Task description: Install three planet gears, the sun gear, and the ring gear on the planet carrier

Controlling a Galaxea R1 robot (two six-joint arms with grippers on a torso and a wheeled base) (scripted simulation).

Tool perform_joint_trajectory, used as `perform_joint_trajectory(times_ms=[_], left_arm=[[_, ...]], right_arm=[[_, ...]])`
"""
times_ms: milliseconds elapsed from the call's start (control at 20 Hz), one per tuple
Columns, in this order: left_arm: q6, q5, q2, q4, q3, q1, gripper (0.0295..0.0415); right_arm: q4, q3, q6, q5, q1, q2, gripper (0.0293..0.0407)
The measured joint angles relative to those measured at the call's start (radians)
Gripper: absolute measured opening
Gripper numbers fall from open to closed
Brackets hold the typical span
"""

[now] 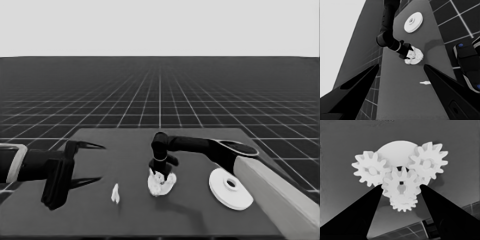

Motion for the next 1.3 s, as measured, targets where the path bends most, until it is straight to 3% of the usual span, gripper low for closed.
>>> perform_joint_trajectory(times_ms=[1300], left_arm=[[0.0,0.0,0.0,0.0,0.0,0.0,0.0385]], right_arm=[[0.0,0.0,0.272,0.0,0.0,0.0,0.0309]])
